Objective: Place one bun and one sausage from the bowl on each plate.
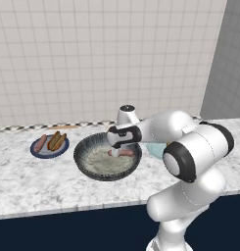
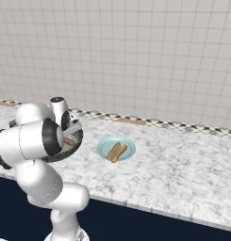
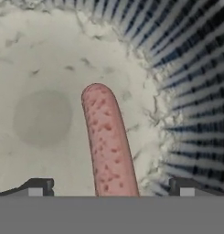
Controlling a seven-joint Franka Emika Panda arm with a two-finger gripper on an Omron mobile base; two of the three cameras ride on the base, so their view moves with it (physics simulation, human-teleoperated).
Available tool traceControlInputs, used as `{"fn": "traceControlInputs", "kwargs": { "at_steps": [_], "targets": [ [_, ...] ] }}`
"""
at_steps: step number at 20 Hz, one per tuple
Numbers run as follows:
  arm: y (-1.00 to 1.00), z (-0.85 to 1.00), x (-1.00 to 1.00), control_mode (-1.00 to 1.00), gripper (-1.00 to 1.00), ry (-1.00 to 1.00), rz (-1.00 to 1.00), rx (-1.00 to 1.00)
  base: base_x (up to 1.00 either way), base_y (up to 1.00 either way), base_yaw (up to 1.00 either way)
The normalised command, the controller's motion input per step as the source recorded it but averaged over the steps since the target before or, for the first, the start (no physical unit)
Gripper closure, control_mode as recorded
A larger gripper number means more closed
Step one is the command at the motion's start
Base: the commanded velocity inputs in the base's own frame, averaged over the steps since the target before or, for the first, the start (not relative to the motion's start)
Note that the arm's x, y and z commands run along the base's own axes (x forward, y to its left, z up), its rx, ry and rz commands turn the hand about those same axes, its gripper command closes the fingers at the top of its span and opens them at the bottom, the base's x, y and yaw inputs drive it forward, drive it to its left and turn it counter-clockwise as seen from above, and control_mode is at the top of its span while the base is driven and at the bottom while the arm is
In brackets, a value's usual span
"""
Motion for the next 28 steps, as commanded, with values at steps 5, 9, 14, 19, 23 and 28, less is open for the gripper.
{"fn": "traceControlInputs", "kwargs": {
  "at_steps": [5,9,14,19,23,28],
  "targets": [
    [0.00,-0.15,0.00,-1.00,-1.00,0.00,0.00,0.00,0.00,0.00,0.00],
    [0.00,-0.21,0.04,-1.00,-1.00,0.00,0.00,0.00,0.00,0.00,0.00],
    [0.00,-0.16,0.03,-1.00,-1.00,0.00,0.00,0.00,0.00,0.00,0.00],
    [0.00,-0.01,0.00,-1.00,1.00,0.00,0.00,0.00,0.00,0.00,0.00],
    [-0.03,0.11,-0.13,-1.00,1.00,-0.02,0.00,0.00,0.00,0.00,0.00],
    [-0.17,0.70,-0.19,-1.00,1.00,0.00,-0.14,0.00,0.00,0.00,0.00]
  ]
}}
